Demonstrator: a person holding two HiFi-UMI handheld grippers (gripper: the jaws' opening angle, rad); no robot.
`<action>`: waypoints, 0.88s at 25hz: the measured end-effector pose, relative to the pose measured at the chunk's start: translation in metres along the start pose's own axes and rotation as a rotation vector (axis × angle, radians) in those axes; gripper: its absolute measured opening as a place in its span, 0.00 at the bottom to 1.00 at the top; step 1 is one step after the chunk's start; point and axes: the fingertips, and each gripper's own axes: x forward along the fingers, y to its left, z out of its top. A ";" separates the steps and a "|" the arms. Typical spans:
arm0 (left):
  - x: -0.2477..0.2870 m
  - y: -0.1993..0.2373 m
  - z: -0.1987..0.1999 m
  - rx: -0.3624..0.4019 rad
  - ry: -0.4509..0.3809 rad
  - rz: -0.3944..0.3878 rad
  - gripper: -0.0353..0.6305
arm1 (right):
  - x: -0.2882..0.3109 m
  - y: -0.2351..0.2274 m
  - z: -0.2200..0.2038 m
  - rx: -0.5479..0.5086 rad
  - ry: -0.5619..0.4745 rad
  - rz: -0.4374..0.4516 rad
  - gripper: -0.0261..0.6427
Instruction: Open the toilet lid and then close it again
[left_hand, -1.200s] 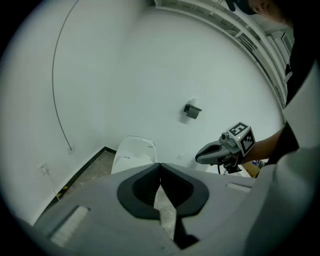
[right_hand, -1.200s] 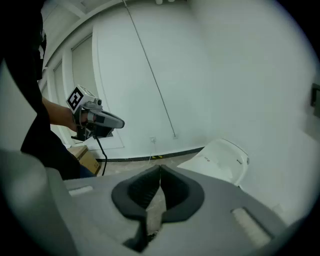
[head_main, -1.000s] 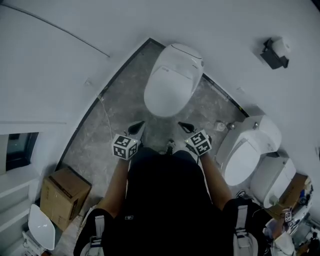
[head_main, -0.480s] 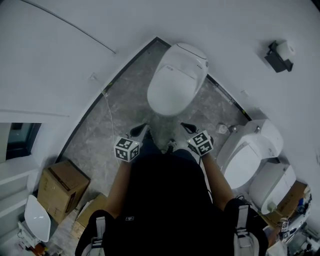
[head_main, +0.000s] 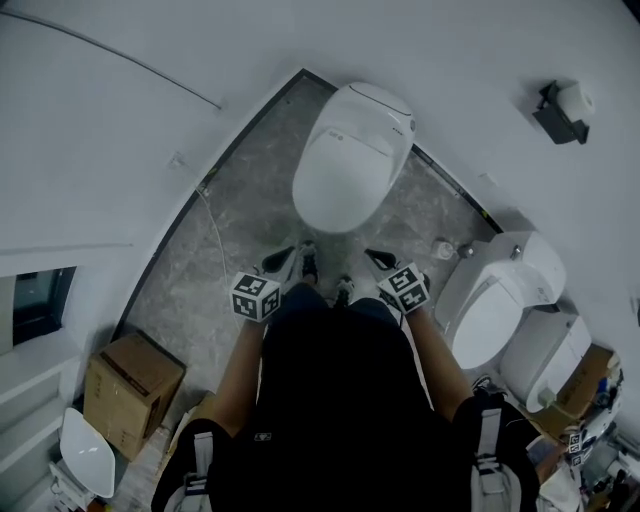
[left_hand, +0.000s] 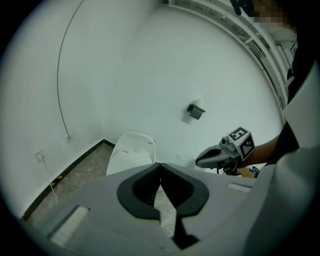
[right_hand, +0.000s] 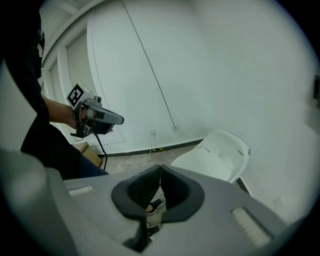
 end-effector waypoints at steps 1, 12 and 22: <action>0.004 0.005 0.006 0.005 0.000 -0.010 0.07 | 0.003 -0.004 0.002 0.012 0.004 -0.007 0.04; 0.037 0.064 0.041 0.034 0.031 -0.101 0.07 | 0.052 -0.024 0.051 0.041 0.007 -0.069 0.05; 0.060 0.102 0.052 0.043 0.075 -0.168 0.07 | 0.079 -0.042 0.073 0.045 0.021 -0.130 0.05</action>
